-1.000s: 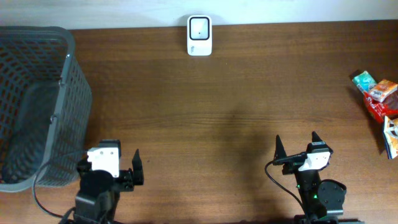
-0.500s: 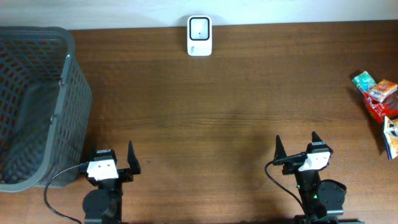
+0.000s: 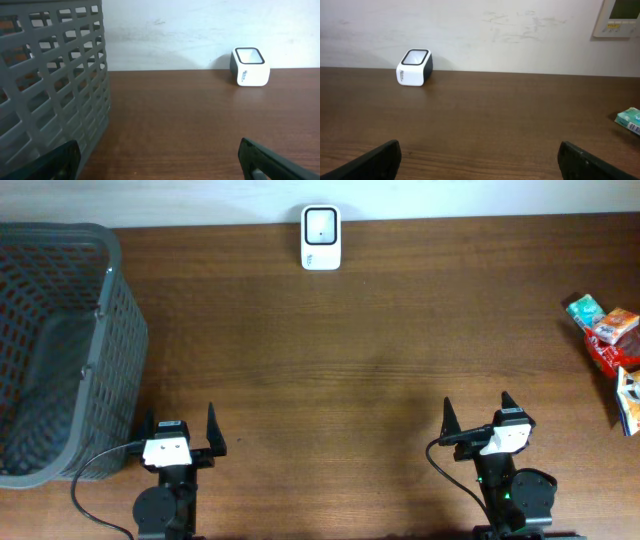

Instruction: Scan the item barcode

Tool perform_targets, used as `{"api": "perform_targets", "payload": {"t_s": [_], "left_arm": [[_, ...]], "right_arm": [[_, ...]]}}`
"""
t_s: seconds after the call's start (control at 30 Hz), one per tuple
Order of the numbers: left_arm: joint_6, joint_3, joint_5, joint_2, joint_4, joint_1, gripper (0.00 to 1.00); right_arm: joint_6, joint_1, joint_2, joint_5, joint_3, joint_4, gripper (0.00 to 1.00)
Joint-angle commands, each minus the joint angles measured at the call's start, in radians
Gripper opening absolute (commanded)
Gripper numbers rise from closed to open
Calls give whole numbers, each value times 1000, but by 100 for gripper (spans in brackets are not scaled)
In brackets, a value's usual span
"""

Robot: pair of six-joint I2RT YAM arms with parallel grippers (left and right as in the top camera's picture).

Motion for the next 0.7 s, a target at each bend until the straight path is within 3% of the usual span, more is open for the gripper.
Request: {"api": "perform_targets", "payload": {"t_s": [0.0, 0.13, 0.27, 0.67], "left_arm": [[22, -6, 14, -7, -4, 5, 99], [-135, -6, -6, -7, -2, 29, 99], [-40, -5, 34, -7, -8, 32, 99], [-31, -5, 38, -7, -9, -1, 99]], "right_arm": [[7, 7, -8, 8, -8, -2, 98], [7, 7, -8, 8, -8, -2, 98], [7, 7, -8, 8, -8, -2, 98], [7, 7, -8, 8, -8, -2, 98]]}}
